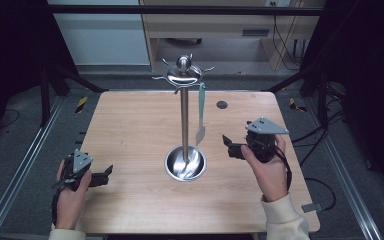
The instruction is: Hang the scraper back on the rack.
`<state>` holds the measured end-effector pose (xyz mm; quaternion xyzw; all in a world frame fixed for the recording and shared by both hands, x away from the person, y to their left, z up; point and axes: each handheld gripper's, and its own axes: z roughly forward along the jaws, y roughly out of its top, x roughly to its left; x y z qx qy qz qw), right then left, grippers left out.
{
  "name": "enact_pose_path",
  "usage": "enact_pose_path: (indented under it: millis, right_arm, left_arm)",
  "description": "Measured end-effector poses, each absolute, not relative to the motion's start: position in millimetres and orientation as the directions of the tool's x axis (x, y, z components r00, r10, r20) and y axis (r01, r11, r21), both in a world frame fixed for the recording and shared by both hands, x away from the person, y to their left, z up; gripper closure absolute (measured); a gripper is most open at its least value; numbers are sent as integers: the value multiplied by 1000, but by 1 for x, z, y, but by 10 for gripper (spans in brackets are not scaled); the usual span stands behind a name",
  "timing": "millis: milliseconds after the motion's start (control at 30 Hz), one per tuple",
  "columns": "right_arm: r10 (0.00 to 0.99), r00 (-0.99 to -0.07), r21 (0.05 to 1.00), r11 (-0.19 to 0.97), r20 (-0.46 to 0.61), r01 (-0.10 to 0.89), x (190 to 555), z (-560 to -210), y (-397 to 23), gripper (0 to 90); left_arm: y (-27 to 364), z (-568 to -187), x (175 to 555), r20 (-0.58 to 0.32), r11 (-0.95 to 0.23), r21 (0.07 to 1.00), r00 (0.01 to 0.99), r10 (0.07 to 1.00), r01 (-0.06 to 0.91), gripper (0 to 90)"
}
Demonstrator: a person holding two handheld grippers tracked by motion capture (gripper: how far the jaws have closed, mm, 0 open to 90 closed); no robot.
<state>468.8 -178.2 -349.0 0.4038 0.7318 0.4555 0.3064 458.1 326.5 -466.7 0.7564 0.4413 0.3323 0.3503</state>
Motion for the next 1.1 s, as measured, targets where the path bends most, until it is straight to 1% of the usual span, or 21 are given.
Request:
enact_pose_path:
  millis: [67,100,133,167,267,400,667,700,767,967,1000,1100]
  right_arm:
    - [871,-485,914,256,-77,314,468,-354,-180,130]
    - [874,-480,912,256,-76,320,466,-365,-184,130]
    - [874,-480,912,256,-76,320,466,-365,-184,130]
    - [878,-472,902,264,-79,341,465,-376,-188,129]
    - [884,-460,894,268,-80,359,464,-391,-195,129]
    - [896,-440,891,251,-65,379,466,-405,-198,129]
    - [908,-413,884,249,-71,396,472,-423,-195,133]
    - [914,-404,889,218,-41,402,474,-430,-194,136]
    - [914,-405,886,198,-13,418,476,-437,-192,139]
    - [904,-425,849,258,-45,461,481,-452,-187,136]
    - [909,-415,825,270,-47,497,482,-458,-186,140]
    - [914,-402,810,276,-55,518,483,-463,-188,149]
  left_arm:
    - [326,-467,458,193,-365,823,390,901,435,22]
    - [326,-467,458,194,-366,822,390,900,436,22]
    - [326,-467,458,194,-366,822,390,900,436,22]
    - [326,-468,459,196,-370,819,392,899,439,22]
    - [325,-468,459,195,-367,821,389,900,438,21]
    - [324,-468,460,195,-371,818,394,898,440,22]
    - [325,-468,460,194,-369,819,395,898,439,22]
    - [325,-468,460,191,-368,819,395,898,440,22]
    - [324,-468,460,192,-370,819,398,897,439,22]
    - [324,-469,460,191,-370,818,397,897,441,22]
    - [324,-469,460,191,-370,818,398,897,441,22]
    - [324,-469,460,191,-370,817,398,897,442,22]
